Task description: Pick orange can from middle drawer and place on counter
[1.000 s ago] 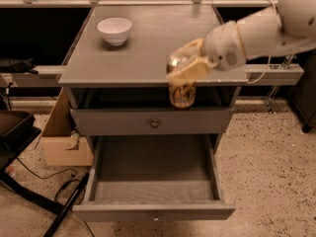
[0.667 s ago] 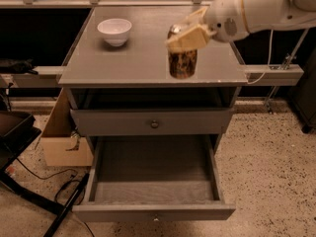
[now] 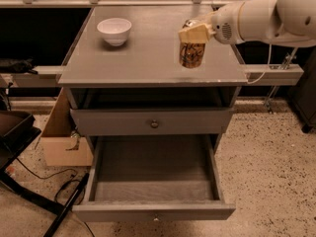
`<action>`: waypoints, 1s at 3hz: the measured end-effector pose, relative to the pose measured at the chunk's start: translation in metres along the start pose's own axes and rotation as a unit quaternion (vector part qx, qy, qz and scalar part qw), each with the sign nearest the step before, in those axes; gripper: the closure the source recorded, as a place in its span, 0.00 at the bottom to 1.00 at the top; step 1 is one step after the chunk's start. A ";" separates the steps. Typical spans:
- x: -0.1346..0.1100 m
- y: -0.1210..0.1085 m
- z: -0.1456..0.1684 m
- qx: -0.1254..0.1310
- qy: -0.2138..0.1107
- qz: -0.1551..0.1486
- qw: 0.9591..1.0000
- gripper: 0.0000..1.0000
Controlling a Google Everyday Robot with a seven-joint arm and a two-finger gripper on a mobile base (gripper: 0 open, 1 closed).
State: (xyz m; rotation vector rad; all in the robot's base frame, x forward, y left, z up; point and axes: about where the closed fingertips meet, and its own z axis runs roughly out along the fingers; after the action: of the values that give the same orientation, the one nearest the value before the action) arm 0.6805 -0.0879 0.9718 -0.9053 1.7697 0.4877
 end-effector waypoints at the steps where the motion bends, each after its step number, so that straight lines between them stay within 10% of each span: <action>1: 0.027 -0.046 0.008 0.058 -0.035 0.015 0.998 1.00; 2: 0.044 -0.073 0.011 0.089 -0.058 -0.012 0.994 1.00; 3: 0.047 -0.076 0.013 0.092 -0.060 -0.020 0.994 0.76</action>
Offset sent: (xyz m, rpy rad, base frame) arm 0.0774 -0.0856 -0.0545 0.0286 -0.2627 -0.1916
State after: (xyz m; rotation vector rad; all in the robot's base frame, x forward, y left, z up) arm 0.7388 -0.1425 0.9306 -0.7656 1.6536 0.3393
